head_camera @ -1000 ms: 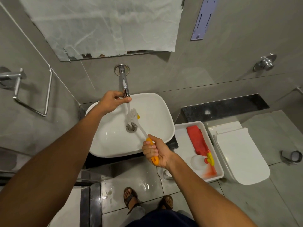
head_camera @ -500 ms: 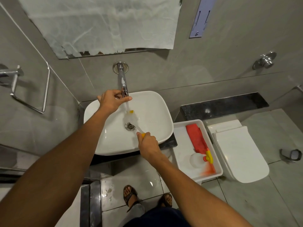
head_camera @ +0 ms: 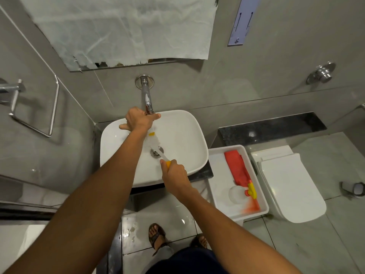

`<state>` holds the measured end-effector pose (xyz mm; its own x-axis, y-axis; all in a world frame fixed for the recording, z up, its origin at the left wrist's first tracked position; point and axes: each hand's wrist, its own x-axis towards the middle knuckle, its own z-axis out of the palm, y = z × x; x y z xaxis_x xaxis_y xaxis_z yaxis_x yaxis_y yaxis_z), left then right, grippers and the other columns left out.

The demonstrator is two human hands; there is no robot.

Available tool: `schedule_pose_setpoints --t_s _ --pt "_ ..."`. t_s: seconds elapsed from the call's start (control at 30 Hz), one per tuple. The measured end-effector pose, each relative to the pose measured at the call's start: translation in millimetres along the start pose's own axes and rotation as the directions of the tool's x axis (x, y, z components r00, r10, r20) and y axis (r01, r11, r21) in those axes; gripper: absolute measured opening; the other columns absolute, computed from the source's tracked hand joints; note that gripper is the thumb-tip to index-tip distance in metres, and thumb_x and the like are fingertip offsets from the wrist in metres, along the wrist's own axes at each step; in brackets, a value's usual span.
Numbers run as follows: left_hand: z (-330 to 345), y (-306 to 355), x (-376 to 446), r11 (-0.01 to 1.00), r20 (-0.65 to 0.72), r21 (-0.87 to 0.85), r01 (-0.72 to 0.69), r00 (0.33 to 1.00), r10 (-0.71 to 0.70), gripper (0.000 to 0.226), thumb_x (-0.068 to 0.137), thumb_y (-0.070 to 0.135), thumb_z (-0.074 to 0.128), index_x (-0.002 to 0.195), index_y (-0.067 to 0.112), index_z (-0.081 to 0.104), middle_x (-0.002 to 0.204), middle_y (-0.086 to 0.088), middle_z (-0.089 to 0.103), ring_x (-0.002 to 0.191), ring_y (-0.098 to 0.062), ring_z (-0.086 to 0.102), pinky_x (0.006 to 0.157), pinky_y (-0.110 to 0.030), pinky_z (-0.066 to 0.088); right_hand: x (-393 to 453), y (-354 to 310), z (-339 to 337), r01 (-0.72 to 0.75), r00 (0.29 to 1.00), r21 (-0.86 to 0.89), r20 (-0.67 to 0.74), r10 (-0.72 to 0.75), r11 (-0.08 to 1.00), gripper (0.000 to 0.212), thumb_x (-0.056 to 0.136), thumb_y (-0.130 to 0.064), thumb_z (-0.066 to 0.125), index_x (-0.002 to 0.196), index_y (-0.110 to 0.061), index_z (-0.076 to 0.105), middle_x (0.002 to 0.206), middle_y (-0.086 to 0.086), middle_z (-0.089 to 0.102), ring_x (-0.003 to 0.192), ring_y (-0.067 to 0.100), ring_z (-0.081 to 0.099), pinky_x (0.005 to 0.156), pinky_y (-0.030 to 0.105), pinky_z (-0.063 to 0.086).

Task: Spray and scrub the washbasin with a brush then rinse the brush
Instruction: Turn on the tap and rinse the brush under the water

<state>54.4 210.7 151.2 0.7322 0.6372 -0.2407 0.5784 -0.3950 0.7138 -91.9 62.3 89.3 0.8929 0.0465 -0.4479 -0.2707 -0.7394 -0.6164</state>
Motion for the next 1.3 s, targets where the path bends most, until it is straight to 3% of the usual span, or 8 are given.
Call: schedule_pose_setpoints --t_s 0.33,0.47,0.53,0.6,0.7,0.83,1.0,1.3 --pt "13 -5 -21 0.994 -0.116 0.06 -0.086 0.989 0.093 0.063 0.077 0.052 0.092 0.109 0.015 0.052 0.101 -0.004 0.066 0.121 -0.039 0.065 0.104 -0.051 0.028 -1 7 -21 0.006 0.999 0.065 -0.034 -0.004 0.998 0.06 0.106 -0.059 0.032 0.115 -0.005 0.056 0.113 0.021 0.065 0.103 0.039 0.064 0.089 0.046 0.054" --pt "47 -18 -53 0.983 0.053 -0.103 0.153 0.987 -0.148 0.137 0.073 0.078 0.082 0.164 0.0 0.017 0.155 -0.019 0.058 0.153 -0.039 0.045 0.128 -0.065 0.009 0 38 -45 0.004 0.995 0.131 -0.095 0.009 0.991 0.056 0.107 -0.058 0.032 0.114 -0.007 0.056 0.107 0.018 0.068 0.1 0.035 0.068 0.087 0.047 0.058" --pt "80 -19 -76 0.96 0.118 -0.143 0.24 0.967 -0.224 0.122 0.086 0.08 0.066 0.165 -0.001 0.021 0.162 -0.021 0.05 0.154 -0.041 0.043 0.129 -0.062 0.013 3 60 -61 0.016 0.989 0.151 -0.146 0.006 0.988 0.055 0.106 -0.058 0.033 0.115 -0.009 0.056 0.105 0.014 0.069 0.098 0.031 0.068 0.086 0.049 0.059" --pt "113 -16 -97 0.991 0.038 -0.099 0.087 0.996 -0.084 0.079 0.099 0.071 0.057 0.137 0.001 0.056 0.14 -0.019 0.064 0.136 -0.042 0.058 0.118 -0.055 0.034 9 86 -78 0.009 0.979 0.175 -0.201 0.027 0.985 0.052 0.105 -0.06 0.035 0.114 -0.012 0.055 0.099 0.01 0.07 0.091 0.028 0.07 0.082 0.049 0.06" --pt "154 -9 -121 0.968 -0.013 -0.038 -0.25 0.968 0.249 0.049 0.108 0.053 0.056 0.106 0.005 0.065 0.113 -0.015 0.067 0.11 -0.039 0.064 0.097 -0.045 0.041 20 131 -99 -0.042 0.951 0.237 -0.288 0.111 0.971 0.044 0.102 -0.061 0.039 0.105 -0.02 0.053 0.087 0.003 0.069 0.081 0.023 0.07 0.075 0.048 0.061" --pt "199 -25 -123 0.851 0.183 0.102 -0.514 0.851 0.492 0.059 0.107 0.059 0.049 0.137 0.009 0.062 0.145 -0.014 0.062 0.135 -0.036 0.058 0.114 -0.05 0.043 31 196 -98 -0.123 0.914 0.253 -0.349 0.209 0.96 0.043 0.103 -0.06 0.041 0.105 -0.019 0.051 0.078 0.0 0.065 0.072 0.023 0.068 0.068 0.046 0.06" --pt "246 -48 -117 0.635 0.373 0.297 -0.713 0.699 0.61 0.092 0.104 0.072 0.041 0.172 0.013 0.021 0.182 -0.011 0.009 0.169 -0.032 0.007 0.137 -0.051 0.006 54 253 -57 -0.297 0.909 0.26 -0.216 0.355 0.919 0.034 0.106 -0.055 0.037 0.104 -0.022 0.045 0.087 0.005 0.068 0.088 0.035 0.07 0.074 0.041 0.052" --pt "266 -58 -115 0.68 0.345 0.238 -0.693 0.715 0.608 0.102 0.104 0.077 0.03 0.173 0.009 -0.001 0.182 -0.007 -0.013 0.169 -0.023 -0.012 0.136 -0.035 -0.004 121 309 -7 -0.361 0.913 0.221 -0.116 0.392 0.906 0.036 0.106 -0.057 0.03 0.108 -0.023 0.043 0.097 0.003 0.065 0.09 0.027 0.067 0.084 0.048 0.056"
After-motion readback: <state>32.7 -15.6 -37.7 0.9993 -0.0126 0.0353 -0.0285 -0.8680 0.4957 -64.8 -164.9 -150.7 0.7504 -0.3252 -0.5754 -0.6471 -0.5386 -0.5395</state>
